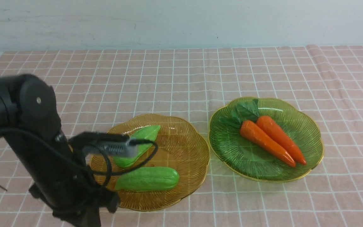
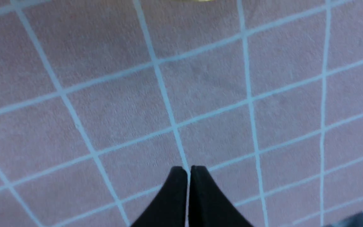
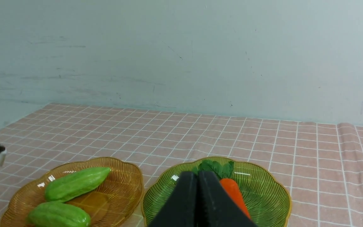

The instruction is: Put different types of vegetables on the plate.

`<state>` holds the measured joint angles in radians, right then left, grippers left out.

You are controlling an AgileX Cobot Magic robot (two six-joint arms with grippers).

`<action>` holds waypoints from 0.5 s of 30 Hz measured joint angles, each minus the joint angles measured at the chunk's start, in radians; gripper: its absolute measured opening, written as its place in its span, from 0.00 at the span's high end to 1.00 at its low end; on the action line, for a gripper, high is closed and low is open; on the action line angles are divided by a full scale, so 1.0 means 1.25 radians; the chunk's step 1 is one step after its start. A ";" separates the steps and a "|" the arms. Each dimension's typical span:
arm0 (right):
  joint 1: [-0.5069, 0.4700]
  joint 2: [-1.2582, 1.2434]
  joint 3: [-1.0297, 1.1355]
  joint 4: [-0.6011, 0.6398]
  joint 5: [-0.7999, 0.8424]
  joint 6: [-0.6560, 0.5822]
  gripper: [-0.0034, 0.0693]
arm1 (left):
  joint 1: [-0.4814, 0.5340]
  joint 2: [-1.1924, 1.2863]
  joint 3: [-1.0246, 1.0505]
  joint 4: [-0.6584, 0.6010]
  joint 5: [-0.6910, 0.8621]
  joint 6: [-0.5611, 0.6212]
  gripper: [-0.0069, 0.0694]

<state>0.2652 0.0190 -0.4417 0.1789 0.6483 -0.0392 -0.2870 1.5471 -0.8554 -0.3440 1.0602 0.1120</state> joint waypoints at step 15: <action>0.000 0.000 0.001 0.000 -0.001 0.000 0.97 | 0.000 0.073 0.003 -0.006 -0.276 0.019 0.91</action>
<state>0.2652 0.0190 -0.4407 0.1789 0.6472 -0.0392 -0.2870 1.6379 -0.8517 -0.3510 0.7146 0.1358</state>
